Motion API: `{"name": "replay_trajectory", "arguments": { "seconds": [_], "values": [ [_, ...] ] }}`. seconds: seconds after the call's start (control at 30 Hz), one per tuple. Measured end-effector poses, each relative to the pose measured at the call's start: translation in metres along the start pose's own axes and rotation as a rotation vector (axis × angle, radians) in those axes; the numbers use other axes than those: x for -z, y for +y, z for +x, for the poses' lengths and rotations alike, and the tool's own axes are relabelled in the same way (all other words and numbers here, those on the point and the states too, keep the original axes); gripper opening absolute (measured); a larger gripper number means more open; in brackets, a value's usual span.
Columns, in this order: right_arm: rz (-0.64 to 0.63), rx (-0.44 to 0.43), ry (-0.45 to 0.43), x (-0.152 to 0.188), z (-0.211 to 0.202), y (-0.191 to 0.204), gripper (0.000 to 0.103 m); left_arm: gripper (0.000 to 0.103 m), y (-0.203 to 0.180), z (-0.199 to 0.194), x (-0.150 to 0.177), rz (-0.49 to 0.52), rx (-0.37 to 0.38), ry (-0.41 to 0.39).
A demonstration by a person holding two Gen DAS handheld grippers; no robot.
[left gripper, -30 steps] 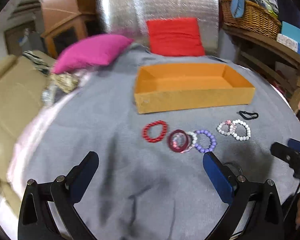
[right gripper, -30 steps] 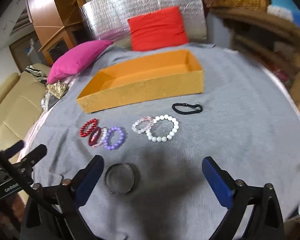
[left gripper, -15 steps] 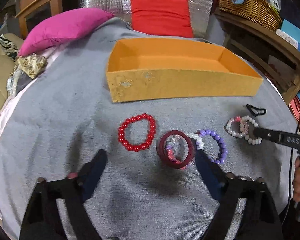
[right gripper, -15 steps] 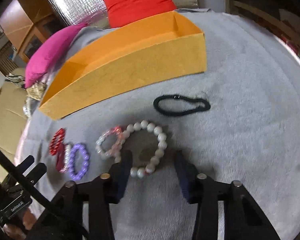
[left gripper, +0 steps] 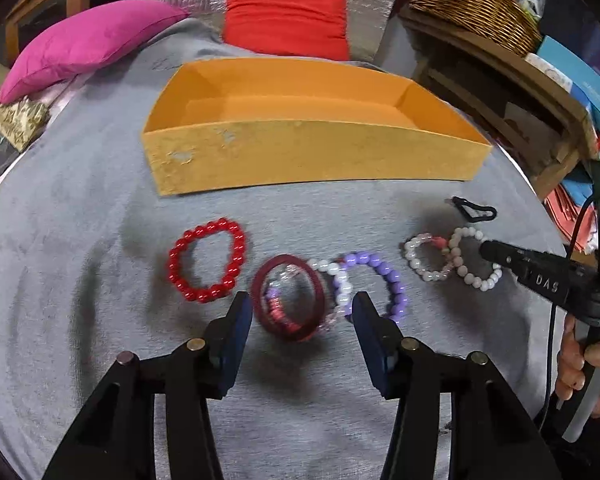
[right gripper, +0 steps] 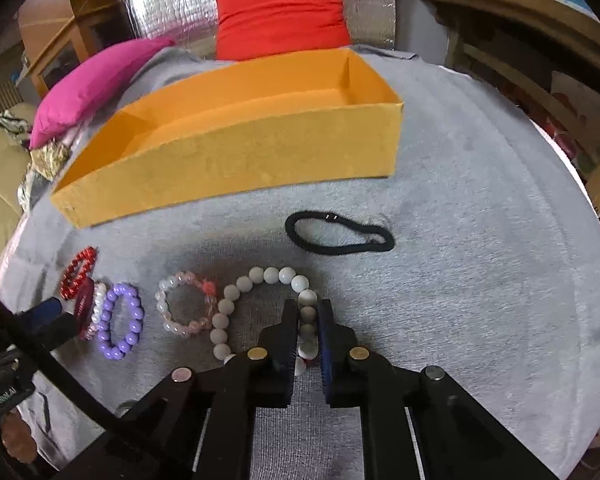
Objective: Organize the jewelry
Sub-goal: 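Grasp the maroon bangle with the left tool while the right tool grasps the white pearl bracelet, then carry both into the orange box and open both tools to release them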
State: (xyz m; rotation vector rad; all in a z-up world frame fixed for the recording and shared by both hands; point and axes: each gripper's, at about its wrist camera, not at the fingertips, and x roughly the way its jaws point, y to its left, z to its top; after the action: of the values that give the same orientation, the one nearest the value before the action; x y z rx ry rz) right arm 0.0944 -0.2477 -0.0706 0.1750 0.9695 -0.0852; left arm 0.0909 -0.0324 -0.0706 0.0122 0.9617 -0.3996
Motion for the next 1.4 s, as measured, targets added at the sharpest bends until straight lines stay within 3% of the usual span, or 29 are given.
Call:
{"name": "replay_trajectory", "arguments": {
  "seconds": [0.13,0.23,0.43,0.67,0.97,1.13,1.23,1.3,1.4],
  "values": [
    [0.018,-0.019,-0.042,0.002,-0.017,-0.004,0.01,0.051,0.0,0.011,-0.002,-0.006,0.021,0.03],
    [0.034,-0.032,-0.063,0.003,-0.024,-0.004,0.01,0.032,-0.003,0.016,-0.004,0.007,0.038,0.035],
    [0.069,-0.055,-0.119,0.001,-0.041,-0.015,0.01,0.011,-0.001,0.026,-0.005,0.005,0.084,0.058],
    [0.085,-0.114,-0.196,-0.009,-0.051,-0.014,0.01,0.007,0.003,0.023,-0.002,0.0,0.1,0.058],
    [0.068,-0.191,-0.289,-0.018,-0.068,0.001,0.01,0.006,0.008,-0.024,-0.006,0.043,0.098,-0.062],
    [0.107,-0.248,-0.364,-0.043,-0.075,0.005,0.01,0.006,0.003,-0.048,-0.046,0.076,0.07,-0.171],
    [0.142,-0.283,-0.415,-0.067,-0.075,0.007,0.01,0.006,0.004,-0.056,-0.088,0.081,0.011,-0.242],
    [0.157,-0.301,-0.433,-0.084,-0.069,0.007,0.01,0.006,0.01,-0.053,-0.113,0.053,0.003,-0.276],
    [0.187,-0.339,-0.414,-0.104,-0.051,0.006,0.01,0.006,0.018,-0.027,-0.134,0.019,-0.017,-0.266]
  ]
}}
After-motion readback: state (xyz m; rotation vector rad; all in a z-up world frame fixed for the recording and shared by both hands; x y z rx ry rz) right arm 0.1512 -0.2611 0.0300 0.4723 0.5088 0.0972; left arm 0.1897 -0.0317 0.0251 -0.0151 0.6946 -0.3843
